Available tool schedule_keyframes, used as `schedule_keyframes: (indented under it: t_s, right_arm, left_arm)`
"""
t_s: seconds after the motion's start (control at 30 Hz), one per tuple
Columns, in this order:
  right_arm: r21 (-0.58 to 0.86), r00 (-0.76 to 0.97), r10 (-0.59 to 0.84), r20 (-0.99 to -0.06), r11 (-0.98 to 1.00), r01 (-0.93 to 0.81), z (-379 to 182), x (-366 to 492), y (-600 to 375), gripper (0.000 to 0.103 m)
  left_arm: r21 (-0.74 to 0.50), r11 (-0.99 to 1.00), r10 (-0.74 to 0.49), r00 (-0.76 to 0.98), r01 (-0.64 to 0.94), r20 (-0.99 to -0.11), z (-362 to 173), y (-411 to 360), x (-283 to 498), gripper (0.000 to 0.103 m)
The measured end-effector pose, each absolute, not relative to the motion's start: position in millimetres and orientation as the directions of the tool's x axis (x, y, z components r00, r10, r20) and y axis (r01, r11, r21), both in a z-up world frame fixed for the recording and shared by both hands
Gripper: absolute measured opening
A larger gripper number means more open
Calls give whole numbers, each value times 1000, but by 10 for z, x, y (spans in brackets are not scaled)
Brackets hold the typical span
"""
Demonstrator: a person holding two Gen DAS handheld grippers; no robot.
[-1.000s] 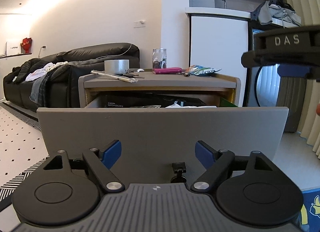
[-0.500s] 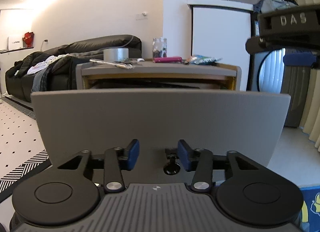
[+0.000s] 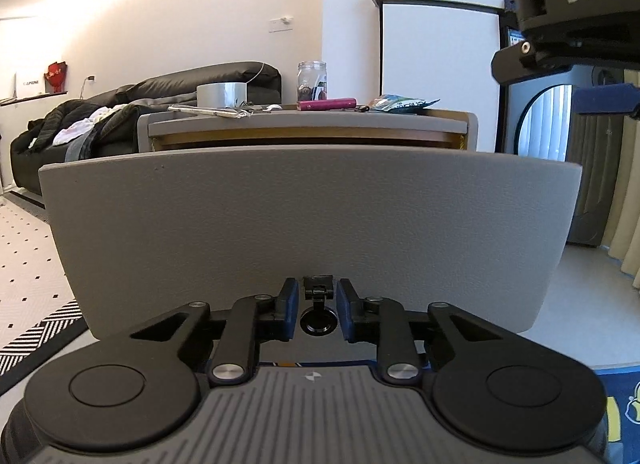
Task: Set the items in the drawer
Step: 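Push the top drawer closed with the left gripper against its front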
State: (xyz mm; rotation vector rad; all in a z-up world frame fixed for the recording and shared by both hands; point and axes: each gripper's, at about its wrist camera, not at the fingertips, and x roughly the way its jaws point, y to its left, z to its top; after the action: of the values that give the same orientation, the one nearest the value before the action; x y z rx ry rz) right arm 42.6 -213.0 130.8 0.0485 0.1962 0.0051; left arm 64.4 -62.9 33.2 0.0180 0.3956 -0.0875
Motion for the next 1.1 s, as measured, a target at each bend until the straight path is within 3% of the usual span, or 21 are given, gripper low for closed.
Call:
schedule_keyframes:
  t_s: [0.17,1.1]
  right_arm:
    - [46,981,11,-196,999,-2,1302,448,-2138,72]
    - [57,977,28,-211,998,-16,1269,580,-2172,72]
  left_arm:
    - [-3,996,-79,916,85,-394,289,-640,686,18]
    - [21,997,-56,926,69,-374,247,-687,778,18]
